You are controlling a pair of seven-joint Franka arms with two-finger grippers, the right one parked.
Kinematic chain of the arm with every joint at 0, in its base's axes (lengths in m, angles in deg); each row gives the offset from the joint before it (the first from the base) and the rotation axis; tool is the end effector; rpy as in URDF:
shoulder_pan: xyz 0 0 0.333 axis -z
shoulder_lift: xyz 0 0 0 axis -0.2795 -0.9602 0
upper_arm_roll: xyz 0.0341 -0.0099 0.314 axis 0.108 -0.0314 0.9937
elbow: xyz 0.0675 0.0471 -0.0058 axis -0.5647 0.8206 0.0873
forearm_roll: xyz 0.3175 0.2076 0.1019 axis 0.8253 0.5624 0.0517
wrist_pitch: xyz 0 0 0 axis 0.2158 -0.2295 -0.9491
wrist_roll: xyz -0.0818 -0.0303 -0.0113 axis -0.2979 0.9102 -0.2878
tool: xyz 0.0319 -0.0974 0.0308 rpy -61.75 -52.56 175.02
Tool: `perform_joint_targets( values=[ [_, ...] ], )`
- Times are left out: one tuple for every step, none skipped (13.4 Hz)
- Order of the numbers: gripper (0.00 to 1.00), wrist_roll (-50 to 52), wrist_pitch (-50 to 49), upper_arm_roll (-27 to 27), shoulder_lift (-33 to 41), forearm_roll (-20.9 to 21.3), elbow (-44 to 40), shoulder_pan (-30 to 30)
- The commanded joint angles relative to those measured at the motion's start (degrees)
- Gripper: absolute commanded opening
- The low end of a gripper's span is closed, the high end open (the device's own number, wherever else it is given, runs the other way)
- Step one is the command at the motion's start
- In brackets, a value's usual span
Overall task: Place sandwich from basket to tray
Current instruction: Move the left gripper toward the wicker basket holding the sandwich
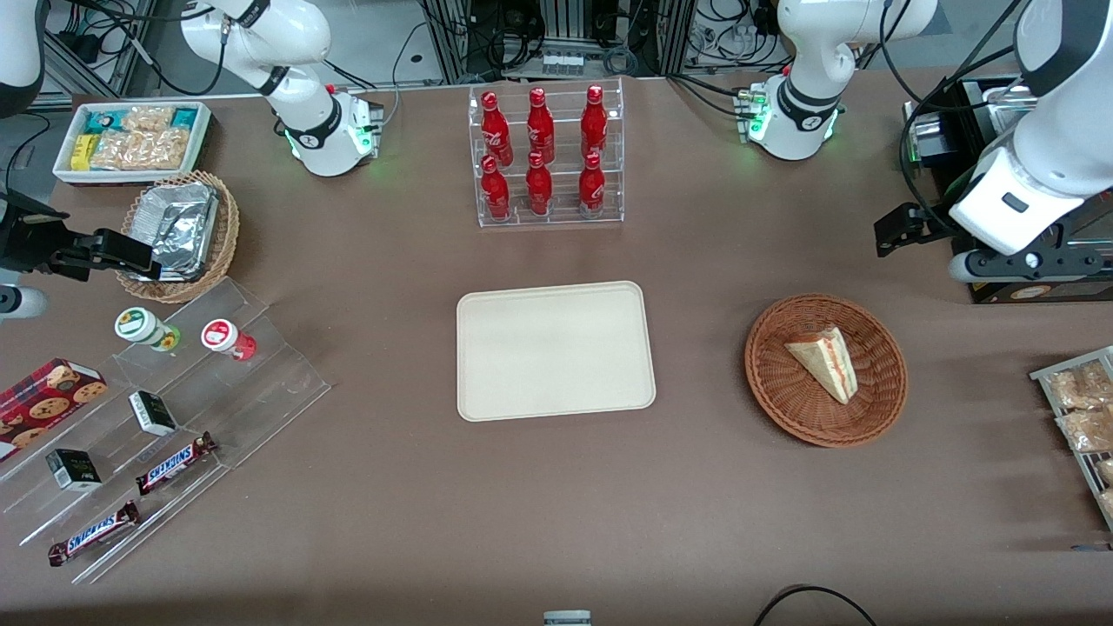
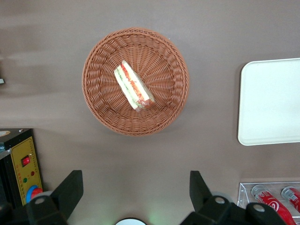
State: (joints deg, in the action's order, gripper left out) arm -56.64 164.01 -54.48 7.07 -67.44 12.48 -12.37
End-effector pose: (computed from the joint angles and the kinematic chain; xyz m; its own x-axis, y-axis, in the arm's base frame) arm 0.5398 -0.0714 0.5840 0.9940 -0.0056 -0.1094 -0.0061 -1.0000 -0.0038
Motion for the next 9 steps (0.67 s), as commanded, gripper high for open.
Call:
perform_joint_targets(
  values=[
    [1.00,-0.45,3.70,0.11,-0.96,0.05,3.43,-0.16],
    [1.00,-0.36,5.81,0.11,-0.96,0.06,5.71,-0.16],
    [1.00,-0.36,8.10,0.11,-0.96,0.06,7.74,-0.16],
    [1.00,-0.27,10.56,0.20,-1.05,0.14,9.84,-0.16],
    [1.00,-0.10,13.63,0.20,-1.05,0.14,12.04,-0.16],
    [1.00,0.08,16.27,0.20,-1.14,0.14,14.06,-0.16],
    [1.00,0.17,19.69,0.20,-1.75,0.14,16.61,-0.16],
    [1.00,0.51,22.59,0.28,-2.19,0.14,18.72,-0.16],
    [1.00,1.56,25.41,0.29,-2.98,0.14,20.40,-0.16]
  ],
)
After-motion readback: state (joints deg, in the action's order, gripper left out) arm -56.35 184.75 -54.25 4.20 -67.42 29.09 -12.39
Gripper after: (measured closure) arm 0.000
